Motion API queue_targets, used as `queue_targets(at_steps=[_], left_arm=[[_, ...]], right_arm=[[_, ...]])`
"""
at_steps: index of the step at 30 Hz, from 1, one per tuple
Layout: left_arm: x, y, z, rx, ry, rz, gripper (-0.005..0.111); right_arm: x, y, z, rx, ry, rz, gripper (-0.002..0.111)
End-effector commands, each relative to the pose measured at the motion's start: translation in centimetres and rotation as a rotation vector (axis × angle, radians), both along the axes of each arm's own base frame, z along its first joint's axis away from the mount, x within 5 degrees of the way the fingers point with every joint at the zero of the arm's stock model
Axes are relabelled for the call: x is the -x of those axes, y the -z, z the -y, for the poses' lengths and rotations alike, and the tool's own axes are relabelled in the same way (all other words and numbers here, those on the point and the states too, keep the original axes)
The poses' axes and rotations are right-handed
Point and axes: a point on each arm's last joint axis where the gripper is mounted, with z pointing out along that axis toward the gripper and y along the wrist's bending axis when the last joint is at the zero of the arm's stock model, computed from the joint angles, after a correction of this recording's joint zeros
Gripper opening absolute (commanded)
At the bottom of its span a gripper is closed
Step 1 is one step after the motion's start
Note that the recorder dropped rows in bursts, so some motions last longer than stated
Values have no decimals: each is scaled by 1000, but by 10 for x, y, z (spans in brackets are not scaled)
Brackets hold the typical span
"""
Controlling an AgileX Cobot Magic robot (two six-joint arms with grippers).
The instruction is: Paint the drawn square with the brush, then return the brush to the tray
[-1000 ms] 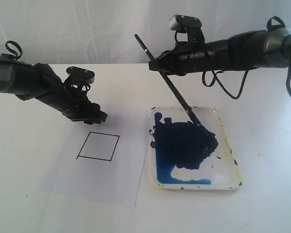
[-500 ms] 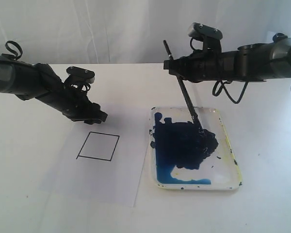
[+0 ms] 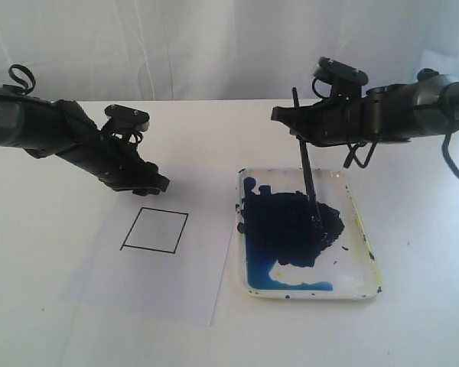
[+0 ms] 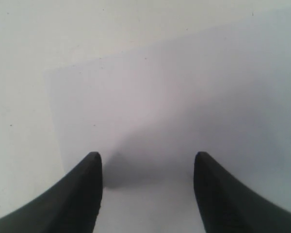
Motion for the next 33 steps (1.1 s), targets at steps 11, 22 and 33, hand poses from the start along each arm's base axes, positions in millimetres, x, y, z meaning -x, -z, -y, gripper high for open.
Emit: queue_targets(at_steps=[11,22,33], left_arm=[[1,3,-2,2,-6,-20,60],[0,3,-2,2,-8,-17,60],[0,3,-2,2,-10,-13,60]], right_arm=[[0,20,-1,58,-5,-31,0],[-5,28,-3,80,-29,-27,20],[-11,29,-6,58,-38,-17,21]])
